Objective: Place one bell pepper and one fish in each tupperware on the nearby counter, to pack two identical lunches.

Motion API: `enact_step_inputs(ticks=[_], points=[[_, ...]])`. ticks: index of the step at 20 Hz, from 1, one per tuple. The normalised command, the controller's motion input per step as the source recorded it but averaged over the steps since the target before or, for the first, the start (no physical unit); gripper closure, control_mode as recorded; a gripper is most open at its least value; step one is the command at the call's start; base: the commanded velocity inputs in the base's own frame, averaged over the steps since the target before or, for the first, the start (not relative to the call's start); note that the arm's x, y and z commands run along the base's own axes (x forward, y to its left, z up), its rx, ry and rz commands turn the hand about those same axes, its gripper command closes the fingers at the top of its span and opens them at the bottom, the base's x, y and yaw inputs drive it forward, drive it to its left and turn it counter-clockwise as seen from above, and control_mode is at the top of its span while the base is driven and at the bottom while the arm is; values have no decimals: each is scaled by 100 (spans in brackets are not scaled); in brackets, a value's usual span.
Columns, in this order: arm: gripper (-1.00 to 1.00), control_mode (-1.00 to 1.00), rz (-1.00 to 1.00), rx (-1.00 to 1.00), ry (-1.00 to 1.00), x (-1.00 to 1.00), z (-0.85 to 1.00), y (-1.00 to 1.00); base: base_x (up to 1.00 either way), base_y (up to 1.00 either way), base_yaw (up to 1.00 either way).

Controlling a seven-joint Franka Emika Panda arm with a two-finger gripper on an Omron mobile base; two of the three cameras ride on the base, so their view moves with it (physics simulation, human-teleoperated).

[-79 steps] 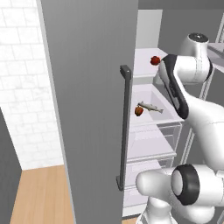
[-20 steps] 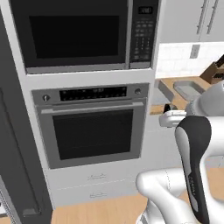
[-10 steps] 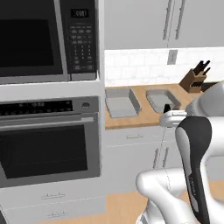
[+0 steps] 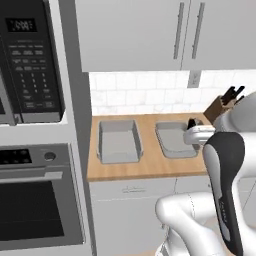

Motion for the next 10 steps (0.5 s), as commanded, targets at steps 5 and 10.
enact_step_inputs(ticks=[5, 10], points=[[100, -100, 7, 1, 0, 14, -16, -33, 34, -27, 9], [100, -100, 15, 0, 0, 68, -72, -79, 0, 0, 0]])
